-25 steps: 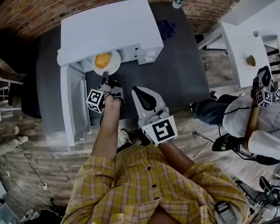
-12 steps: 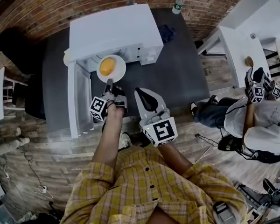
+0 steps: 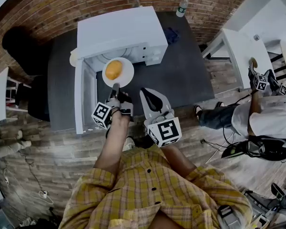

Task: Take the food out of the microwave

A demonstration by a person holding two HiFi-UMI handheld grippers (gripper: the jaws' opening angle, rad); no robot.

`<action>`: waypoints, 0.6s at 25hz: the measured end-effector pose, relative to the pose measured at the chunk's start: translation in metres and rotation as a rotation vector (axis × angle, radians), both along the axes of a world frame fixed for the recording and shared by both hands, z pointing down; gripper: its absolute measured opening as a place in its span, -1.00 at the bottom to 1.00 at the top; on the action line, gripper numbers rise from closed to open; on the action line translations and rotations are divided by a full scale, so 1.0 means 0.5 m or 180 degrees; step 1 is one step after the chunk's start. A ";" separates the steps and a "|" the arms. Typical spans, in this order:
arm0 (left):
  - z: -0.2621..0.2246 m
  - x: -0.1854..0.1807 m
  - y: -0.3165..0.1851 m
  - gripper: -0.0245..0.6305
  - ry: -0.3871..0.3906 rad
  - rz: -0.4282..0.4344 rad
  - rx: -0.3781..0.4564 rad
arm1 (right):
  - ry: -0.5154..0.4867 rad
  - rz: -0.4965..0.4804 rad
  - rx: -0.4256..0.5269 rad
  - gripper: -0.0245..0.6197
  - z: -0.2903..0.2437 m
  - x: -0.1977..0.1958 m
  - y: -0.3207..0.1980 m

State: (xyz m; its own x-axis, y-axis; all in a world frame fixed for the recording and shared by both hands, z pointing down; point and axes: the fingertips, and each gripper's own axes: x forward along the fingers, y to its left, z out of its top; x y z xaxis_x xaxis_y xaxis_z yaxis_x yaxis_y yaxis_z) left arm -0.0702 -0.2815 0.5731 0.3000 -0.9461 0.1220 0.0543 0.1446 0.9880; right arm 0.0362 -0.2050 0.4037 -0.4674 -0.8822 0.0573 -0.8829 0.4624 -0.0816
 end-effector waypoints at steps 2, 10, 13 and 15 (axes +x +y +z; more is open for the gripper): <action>-0.016 -0.002 0.014 -0.89 0.0019 0.0019 -0.0006 | 0.0002 0.0011 0.0014 -0.91 -0.003 -0.005 0.006; -0.091 -0.012 0.059 -0.89 0.0027 0.0044 0.0042 | 0.0005 0.0069 0.0058 -0.91 -0.008 -0.017 0.021; -0.124 -0.018 0.072 -0.89 0.0015 0.0064 0.0103 | -0.0008 0.0099 0.0072 -0.91 -0.013 -0.019 0.025; -0.148 -0.018 0.078 -0.89 0.0040 0.0079 0.0142 | -0.0015 0.0111 0.0074 -0.91 -0.014 -0.023 0.027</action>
